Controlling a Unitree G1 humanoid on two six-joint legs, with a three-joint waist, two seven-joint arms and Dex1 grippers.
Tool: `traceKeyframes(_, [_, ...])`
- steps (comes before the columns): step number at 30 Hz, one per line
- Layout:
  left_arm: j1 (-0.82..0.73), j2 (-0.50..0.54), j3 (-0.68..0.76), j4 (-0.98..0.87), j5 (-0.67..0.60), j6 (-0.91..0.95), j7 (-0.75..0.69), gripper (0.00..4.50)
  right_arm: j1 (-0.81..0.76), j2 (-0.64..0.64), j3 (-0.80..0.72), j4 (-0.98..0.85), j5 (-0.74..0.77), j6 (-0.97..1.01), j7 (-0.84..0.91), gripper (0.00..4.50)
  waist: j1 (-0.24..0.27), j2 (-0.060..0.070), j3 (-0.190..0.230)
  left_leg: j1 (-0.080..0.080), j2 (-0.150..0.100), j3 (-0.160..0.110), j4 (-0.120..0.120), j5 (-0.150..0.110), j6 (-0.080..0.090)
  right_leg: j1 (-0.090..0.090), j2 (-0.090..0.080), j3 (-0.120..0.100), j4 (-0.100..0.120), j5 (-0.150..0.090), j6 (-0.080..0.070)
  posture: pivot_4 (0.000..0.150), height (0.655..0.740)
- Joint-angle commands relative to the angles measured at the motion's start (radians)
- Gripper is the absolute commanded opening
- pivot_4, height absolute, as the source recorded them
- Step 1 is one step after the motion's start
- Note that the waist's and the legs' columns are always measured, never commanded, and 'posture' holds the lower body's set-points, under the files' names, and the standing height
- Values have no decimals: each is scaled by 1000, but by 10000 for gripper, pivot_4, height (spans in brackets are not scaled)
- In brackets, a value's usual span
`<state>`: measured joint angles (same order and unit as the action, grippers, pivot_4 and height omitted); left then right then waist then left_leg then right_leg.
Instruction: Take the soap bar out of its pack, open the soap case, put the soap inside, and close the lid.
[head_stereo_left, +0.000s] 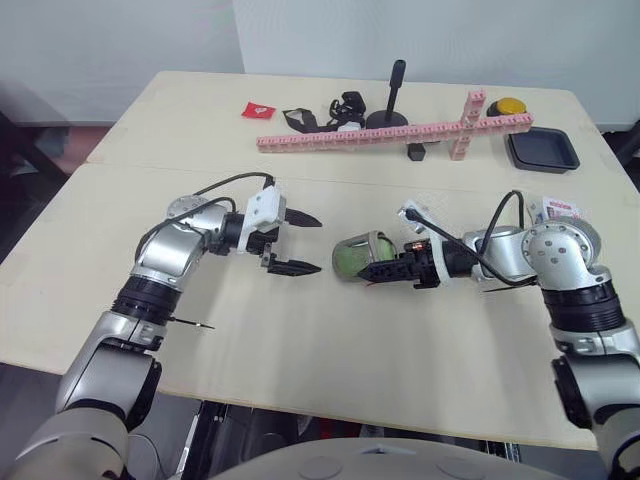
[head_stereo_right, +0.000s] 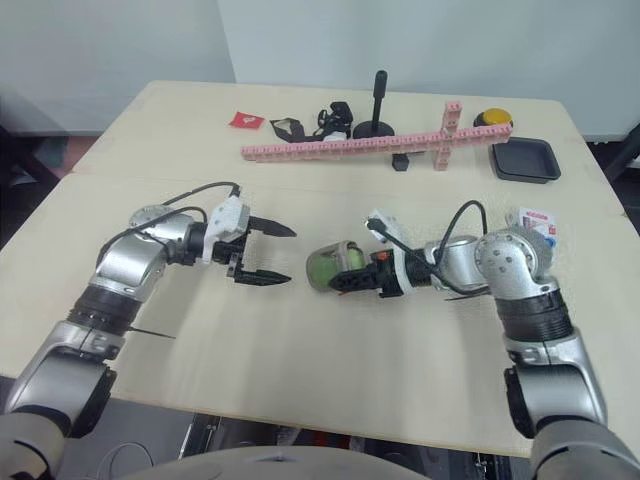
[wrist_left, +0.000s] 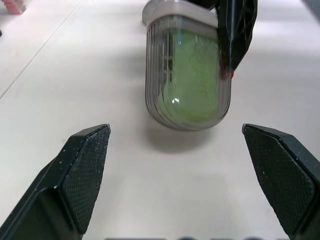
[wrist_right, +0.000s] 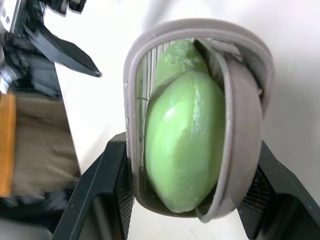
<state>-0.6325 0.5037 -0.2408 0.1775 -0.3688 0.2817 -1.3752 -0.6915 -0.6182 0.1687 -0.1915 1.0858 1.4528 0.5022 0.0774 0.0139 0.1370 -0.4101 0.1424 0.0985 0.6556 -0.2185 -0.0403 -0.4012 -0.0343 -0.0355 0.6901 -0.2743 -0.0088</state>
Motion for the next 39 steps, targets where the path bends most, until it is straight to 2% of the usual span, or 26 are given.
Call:
traceKeyframes(1, [-36, -15, 39, -100, -78, 136, 39, 45000, -108, -115, 139, -108, -148, -130, 174, 21182, 1, 0, 0, 0, 0, 0, 0, 0, 0, 0, 0, 0, 0, 0, 0, 1500, 7330])
traceKeyframes(5, [-42, -31, 1, -115, -10, 96, 81, 45000, -239, -268, 410, -166, -423, -310, 350, 21181, 3, 0, 0, 0, 0, -1, -1, 0, 0, 2, 1, -1, -2, 0, 0, 1500, 7330])
traceKeyframes(12, [-36, -69, -50, -81, 91, -4, 132, 45000, -378, -312, 617, -184, -663, -378, 529, 21180, 0, 0, 1, -1, 1, -1, -3, -1, -4, 3, 3, 0, -4, 1, 1, 1500, 7330])
traceKeyframes(19, [-27, -116, -80, -79, 125, -30, 158, 45000, -468, -236, 704, -162, -802, -338, 555, 21180, 0, 0, 1, 1, 3, -2, -3, -1, -7, 5, 5, 1, -4, 1, 1, 1500, 7330])
traceKeyframes(26, [-33, -156, -100, -45, 160, -36, 192, 45000, -508, -214, 779, -155, -890, -308, 603, 21180, 2, 0, 1, 1, 4, -2, -3, -1, -8, 5, 6, 1, -2, 1, 1, 1500, 7330])
traceKeyframes(39, [-39, -205, -119, 14, 184, -76, 204, 45000, -477, -171, 808, -90, -975, -332, 656, 21180, 0, 0, 1, 2, 4, -3, -3, -1, -9, 8, 6, 2, -3, 1, 1, 1500, 7330])
